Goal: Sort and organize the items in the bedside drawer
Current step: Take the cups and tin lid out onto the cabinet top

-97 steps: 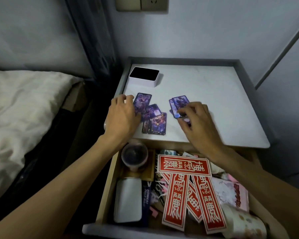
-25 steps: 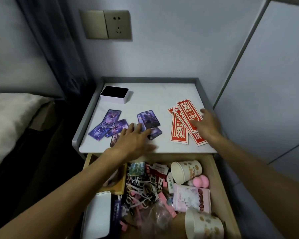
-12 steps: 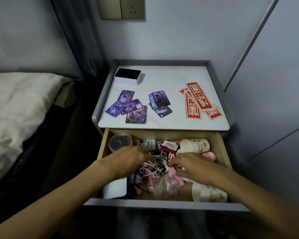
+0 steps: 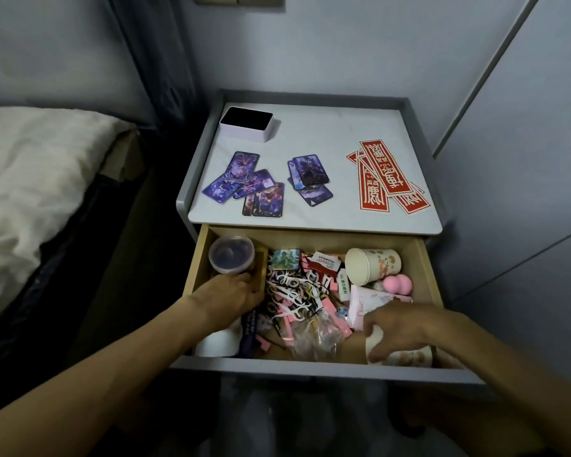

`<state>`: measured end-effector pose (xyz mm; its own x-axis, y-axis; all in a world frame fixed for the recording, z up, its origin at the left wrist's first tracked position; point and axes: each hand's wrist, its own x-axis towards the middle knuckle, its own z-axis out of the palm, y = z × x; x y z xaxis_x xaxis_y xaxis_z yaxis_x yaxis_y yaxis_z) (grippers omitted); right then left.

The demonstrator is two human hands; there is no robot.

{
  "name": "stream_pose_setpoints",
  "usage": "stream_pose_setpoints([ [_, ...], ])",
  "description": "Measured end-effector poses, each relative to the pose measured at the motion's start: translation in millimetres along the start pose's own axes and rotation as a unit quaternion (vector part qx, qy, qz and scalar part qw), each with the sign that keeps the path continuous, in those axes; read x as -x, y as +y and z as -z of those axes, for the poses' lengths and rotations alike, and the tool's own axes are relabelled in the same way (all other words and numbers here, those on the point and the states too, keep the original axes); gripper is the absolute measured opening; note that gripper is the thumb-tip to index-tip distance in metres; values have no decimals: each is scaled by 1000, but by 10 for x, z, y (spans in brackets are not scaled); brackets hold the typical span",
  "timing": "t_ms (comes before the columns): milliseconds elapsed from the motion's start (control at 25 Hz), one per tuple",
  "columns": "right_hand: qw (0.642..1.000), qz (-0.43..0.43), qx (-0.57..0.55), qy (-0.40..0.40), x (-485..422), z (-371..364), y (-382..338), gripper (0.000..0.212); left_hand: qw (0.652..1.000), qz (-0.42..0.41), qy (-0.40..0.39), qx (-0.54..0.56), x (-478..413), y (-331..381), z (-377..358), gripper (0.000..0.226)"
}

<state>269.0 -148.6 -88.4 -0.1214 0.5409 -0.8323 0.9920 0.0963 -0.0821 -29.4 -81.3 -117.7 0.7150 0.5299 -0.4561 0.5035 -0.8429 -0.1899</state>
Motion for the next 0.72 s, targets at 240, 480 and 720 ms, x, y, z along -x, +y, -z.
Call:
stream_pose_setpoints([
  [240,996,43,-18,-80,28,74,193,49,992,14,-51,116,-7,-19,270,21],
  [480,997,68,-16,41,26,-14,332,40,922,42,111,370,-383,60,613,13],
  [720,956,65,-189,215,235,205,591,70,788,42,82,609,-1041,359,782,46],
])
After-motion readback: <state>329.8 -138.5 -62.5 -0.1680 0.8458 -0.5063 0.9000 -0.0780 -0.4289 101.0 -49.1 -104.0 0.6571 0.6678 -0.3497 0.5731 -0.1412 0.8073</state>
